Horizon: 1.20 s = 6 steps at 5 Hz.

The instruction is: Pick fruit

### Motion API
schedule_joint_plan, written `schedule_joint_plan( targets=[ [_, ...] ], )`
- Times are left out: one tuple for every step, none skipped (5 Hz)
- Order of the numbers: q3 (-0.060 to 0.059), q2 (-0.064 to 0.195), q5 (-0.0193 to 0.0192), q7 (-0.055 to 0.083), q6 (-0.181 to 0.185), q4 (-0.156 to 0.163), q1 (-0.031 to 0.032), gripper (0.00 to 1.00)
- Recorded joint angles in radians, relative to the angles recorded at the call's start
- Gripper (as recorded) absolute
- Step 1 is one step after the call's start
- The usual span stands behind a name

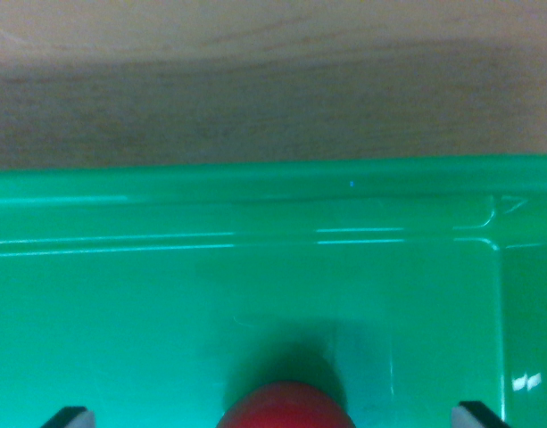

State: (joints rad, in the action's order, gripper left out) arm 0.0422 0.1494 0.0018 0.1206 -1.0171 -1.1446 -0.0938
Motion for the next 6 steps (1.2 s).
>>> schedule_joint_plan(
  targets=[
    [0.002,0.018,0.0018,0.007,0.042,0.039,-0.002,0.0],
    [0.002,0.018,0.0018,0.007,0.042,0.039,-0.002,0.0],
    [0.004,0.037,0.0035,0.013,0.086,0.078,-0.0041,0.0],
    [0.004,0.037,0.0035,0.013,0.086,0.078,-0.0041,0.0],
    [0.005,0.053,0.0051,0.019,0.122,0.111,-0.0059,0.0],
    [0.005,0.053,0.0051,0.019,0.122,0.111,-0.0059,0.0]
  ],
)
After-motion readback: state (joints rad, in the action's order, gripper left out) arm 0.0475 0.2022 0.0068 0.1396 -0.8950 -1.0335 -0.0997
